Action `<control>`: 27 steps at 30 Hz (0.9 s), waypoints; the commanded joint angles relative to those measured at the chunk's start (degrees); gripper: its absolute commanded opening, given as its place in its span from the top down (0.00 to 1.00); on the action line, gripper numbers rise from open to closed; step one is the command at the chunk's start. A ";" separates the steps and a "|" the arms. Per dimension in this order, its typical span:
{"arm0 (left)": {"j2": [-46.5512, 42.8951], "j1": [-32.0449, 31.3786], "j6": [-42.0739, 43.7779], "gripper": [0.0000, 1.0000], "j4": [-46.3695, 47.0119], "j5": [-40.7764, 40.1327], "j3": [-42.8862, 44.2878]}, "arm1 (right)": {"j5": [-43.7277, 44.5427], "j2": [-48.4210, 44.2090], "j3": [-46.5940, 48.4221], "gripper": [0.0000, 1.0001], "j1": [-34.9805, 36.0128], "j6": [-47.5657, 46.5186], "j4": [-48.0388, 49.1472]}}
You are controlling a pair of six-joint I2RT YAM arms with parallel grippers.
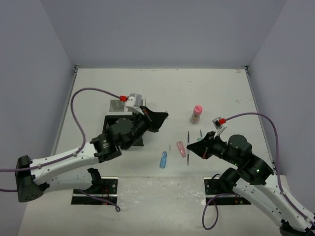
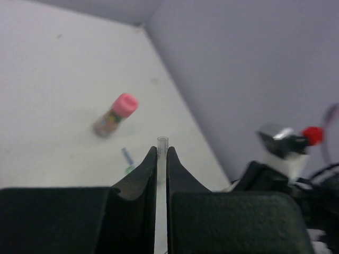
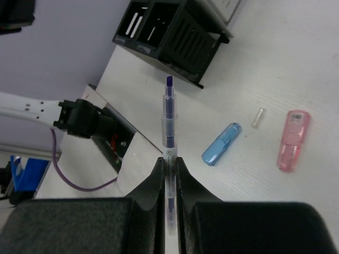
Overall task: Sort the stationery into containers
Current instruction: Close the pen cap on the pen.
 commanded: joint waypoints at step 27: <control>-10.27 -0.19 -1.67 1.00 33.98 22.65 -18.13 | 6.74 13.22 8.11 1.00 21.39 0.04 20.86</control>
